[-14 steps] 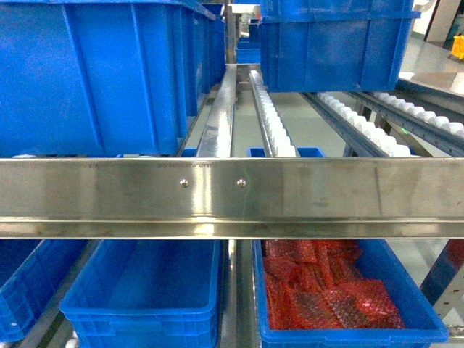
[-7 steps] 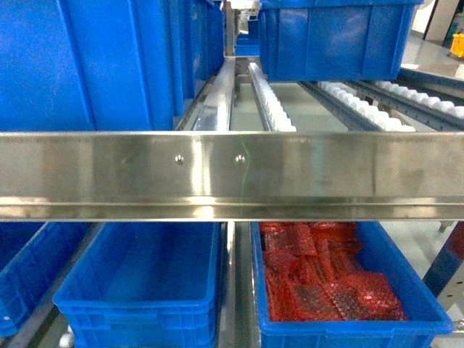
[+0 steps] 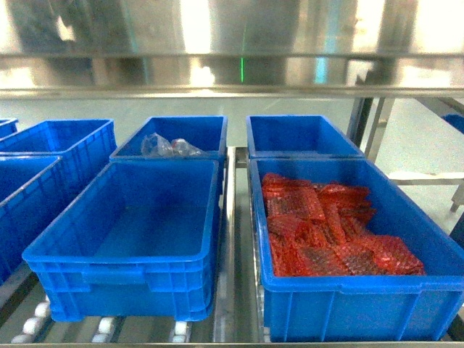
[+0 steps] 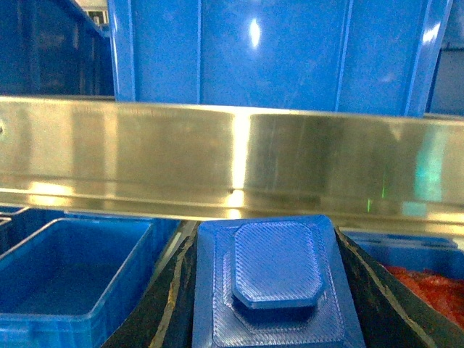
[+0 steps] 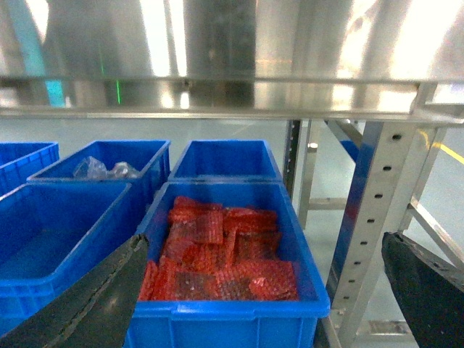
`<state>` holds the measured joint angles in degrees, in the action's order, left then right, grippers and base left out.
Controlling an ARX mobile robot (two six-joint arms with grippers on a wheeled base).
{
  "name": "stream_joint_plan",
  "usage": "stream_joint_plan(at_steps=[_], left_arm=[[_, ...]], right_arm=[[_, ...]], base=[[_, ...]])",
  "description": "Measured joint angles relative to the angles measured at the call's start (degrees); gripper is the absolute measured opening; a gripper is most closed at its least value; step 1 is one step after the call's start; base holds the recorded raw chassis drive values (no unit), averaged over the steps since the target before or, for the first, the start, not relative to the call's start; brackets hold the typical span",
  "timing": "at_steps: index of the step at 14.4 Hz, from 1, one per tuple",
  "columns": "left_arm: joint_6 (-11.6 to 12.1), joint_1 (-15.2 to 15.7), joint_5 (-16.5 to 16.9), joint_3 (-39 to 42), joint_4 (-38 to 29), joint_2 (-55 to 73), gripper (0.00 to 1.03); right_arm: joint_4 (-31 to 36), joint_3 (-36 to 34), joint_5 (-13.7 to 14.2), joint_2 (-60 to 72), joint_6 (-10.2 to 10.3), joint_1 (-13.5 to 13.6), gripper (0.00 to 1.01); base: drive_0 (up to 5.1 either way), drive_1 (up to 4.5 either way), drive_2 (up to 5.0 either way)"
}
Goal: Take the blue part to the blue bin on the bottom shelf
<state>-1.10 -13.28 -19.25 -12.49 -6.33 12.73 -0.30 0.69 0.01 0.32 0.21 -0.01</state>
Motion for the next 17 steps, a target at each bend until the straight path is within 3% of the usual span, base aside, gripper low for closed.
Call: stream_joint_plan(at_steps=[17], left_arm=[[-0.02,0.00,0.00,0.11,0.15,0.00,0.44]], right_arm=[[-0.02,0.00,-0.04,0.00,-0.07,0.00,0.98]], base=[[0.0,0.00,0.0]])
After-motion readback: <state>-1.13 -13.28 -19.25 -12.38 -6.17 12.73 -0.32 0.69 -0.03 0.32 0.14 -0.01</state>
